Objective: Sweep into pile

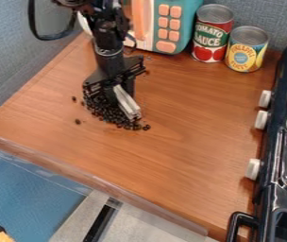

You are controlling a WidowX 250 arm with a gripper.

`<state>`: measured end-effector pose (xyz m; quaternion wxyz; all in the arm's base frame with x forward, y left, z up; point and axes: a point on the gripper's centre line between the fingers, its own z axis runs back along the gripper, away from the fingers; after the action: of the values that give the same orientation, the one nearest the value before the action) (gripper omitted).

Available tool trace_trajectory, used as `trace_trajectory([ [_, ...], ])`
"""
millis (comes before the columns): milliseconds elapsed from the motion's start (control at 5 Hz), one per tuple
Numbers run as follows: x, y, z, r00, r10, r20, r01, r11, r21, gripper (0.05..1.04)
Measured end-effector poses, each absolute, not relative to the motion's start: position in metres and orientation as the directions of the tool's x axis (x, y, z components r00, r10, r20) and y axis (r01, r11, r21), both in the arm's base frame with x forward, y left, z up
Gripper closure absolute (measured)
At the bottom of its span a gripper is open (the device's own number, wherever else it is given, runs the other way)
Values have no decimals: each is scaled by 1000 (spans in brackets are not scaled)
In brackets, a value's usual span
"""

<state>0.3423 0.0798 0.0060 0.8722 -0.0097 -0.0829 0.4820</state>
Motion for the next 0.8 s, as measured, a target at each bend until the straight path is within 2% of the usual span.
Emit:
trace_trajectory([
  [800, 308, 108, 5, 475, 864, 164, -872, 488, -46, 677],
])
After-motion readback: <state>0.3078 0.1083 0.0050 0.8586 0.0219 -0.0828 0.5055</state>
